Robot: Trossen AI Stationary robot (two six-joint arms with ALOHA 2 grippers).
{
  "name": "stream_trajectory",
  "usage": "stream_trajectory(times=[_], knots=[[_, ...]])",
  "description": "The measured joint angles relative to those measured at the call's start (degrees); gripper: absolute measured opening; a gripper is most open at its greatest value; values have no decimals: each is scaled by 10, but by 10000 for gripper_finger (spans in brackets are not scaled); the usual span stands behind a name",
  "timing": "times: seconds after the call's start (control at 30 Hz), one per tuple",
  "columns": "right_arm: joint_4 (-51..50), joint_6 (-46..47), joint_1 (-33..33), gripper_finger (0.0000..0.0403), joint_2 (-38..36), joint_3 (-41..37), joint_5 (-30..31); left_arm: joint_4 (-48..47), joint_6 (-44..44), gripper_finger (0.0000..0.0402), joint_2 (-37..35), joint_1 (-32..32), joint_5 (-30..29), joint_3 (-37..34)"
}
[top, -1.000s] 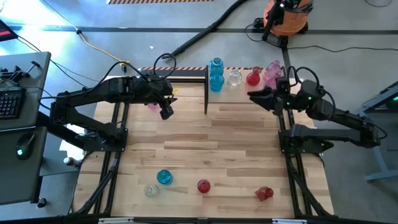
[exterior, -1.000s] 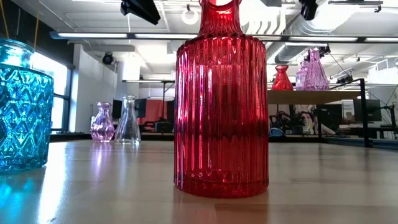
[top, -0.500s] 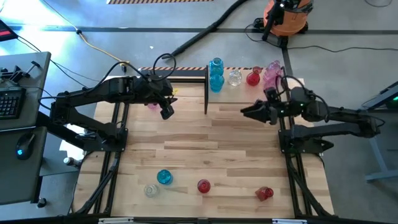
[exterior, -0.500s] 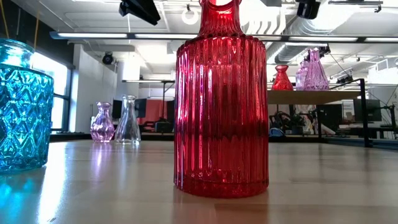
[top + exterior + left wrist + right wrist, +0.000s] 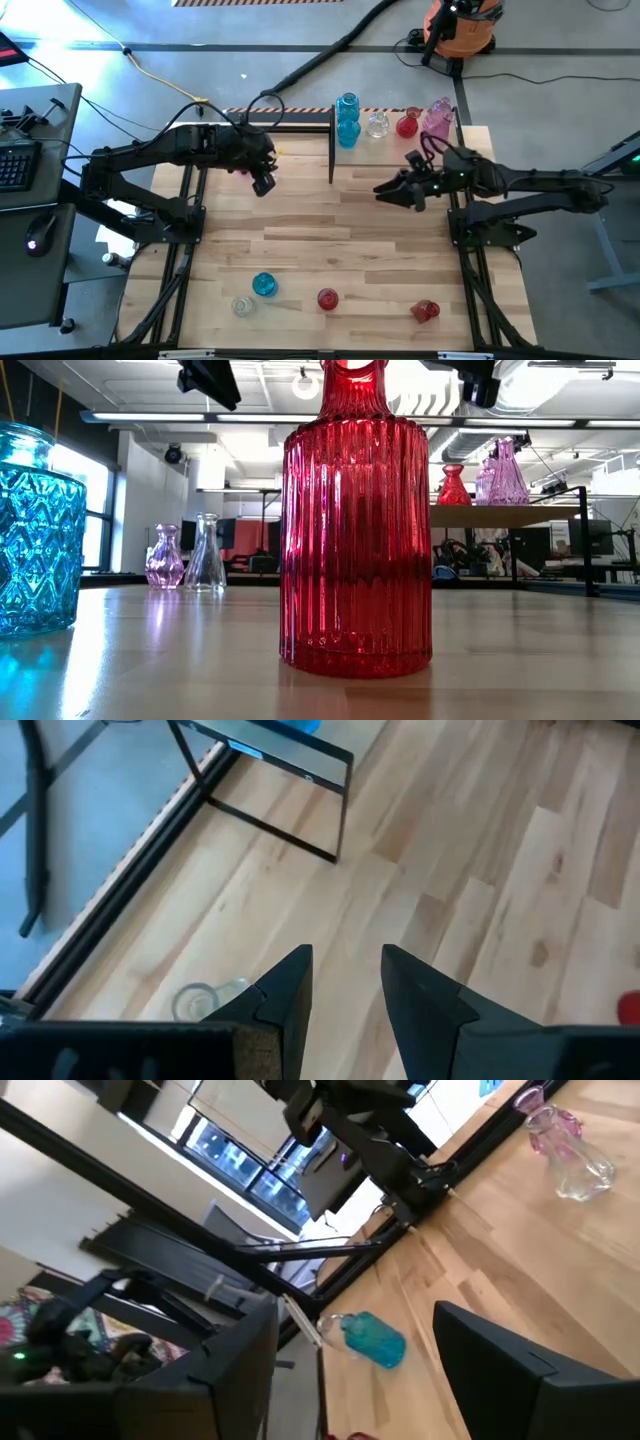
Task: Sort vases onto shelf
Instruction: Put the top transparent vase on the shelf aligned with the other transparent vase
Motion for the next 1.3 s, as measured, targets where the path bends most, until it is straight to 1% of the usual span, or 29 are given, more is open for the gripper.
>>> stream_trajectory(times=[0.23, 0.33, 0.43, 0.53, 0.6, 0.73, 0.9, 1.03, 1.3], knots=[[0, -7, 0, 247, 9, 0, 8, -5, 20, 113, 0, 20, 1, 0], [0, -7, 0, 247, 8, 0, 15, -7, 34, 113, 0, 44, 2, 0], [0, -7, 0, 247, 8, 0, 32, -11, 34, 113, 0, 72, 1, 0], [0, -7, 0, 247, 8, 0, 35, -13, 34, 113, 0, 100, 2, 0], [0, -7, 0, 247, 8, 0, 35, -13, 34, 113, 0, 120, 16, 0], [0, -7, 0, 247, 8, 0, 35, -13, 25, 113, 2, 158, 74, 0], [0, -14, 0, 247, 8, 0, 45, -33, -15, 113, 26, 191, 103, 0], [0, -15, 0, 247, 8, 0, 46, -56, -8, 113, 61, 203, 110, 0], [0, -16, 0, 247, 8, 0, 46, -65, -1, 113, 121, 204, 110, 0]])
